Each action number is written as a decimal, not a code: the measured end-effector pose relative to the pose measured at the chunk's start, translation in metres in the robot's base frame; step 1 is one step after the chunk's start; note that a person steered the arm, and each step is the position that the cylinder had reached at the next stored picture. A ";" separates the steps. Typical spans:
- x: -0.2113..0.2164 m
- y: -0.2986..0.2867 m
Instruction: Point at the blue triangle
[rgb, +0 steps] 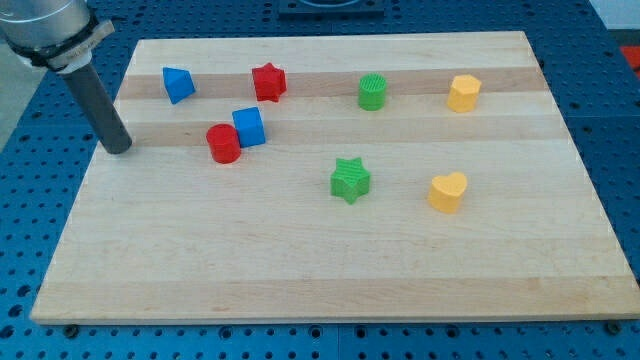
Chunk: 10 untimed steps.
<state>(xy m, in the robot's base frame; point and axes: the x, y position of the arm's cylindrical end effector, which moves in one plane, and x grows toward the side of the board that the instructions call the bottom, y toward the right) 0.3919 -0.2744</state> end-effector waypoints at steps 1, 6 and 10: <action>-0.071 -0.013; -0.090 0.011; -0.165 0.014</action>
<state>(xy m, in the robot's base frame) 0.2264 -0.2601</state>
